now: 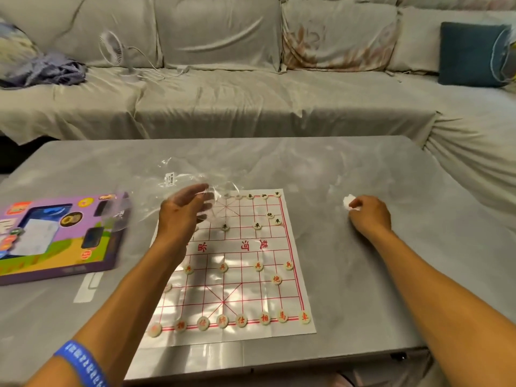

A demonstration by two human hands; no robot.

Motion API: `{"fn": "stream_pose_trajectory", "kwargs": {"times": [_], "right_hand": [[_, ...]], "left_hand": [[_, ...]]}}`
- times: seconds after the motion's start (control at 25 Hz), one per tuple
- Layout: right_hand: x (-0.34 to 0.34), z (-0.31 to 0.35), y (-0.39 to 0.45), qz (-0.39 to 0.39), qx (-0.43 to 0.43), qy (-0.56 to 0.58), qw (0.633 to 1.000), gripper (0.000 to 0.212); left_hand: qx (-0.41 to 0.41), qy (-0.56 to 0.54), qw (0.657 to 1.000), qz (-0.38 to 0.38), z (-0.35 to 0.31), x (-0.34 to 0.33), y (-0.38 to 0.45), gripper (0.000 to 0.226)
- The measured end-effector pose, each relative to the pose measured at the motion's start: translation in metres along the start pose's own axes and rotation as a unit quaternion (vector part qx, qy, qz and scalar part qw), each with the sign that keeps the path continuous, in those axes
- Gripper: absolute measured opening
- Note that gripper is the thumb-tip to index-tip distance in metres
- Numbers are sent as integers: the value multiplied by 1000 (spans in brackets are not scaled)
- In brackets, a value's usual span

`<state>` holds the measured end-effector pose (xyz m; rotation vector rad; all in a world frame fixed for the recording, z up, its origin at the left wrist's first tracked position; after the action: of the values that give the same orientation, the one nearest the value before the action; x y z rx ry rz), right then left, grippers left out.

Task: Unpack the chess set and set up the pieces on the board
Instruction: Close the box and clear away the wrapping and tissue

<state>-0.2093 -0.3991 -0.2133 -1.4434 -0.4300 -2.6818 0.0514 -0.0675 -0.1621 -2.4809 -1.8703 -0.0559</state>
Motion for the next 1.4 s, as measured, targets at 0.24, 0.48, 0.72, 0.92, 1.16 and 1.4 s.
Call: {"fn": "stream_pose_trajectory", "kwargs": {"times": [0.24,0.48,0.72,0.92,1.16,1.4], "right_hand": [[-1,121,-85,13,111,237,965,12],[-12,263,-205,149,207,364,896,27],[-40,326,-288,226,206,386,870,26],[-61,344,-326,257,195,382,866,23],[-83,374,-352,210,341,271,875,27],[-94,384,-362,101,464,125,871,28]], "left_hand": [[-53,6,999,-2,-17,43,2,29],[60,15,991,-123,3,152,23,21],[256,74,952,-149,44,227,12,32],[113,227,954,-161,23,279,8,39],[-145,575,800,-89,22,289,27,63],[-200,441,860,-159,25,302,28,23]]}}
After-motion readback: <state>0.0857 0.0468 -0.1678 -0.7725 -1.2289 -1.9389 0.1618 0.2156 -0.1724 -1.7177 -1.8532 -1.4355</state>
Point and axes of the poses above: each hand's wrist, its own y-axis towards the middle knuckle, its own x-axis out of the back of the hand, z = x × y, the point moved 7 cm from there along y, towards the middle knuckle, and after that the axes turned 14 degrees about -z, right-handed, at the moved point
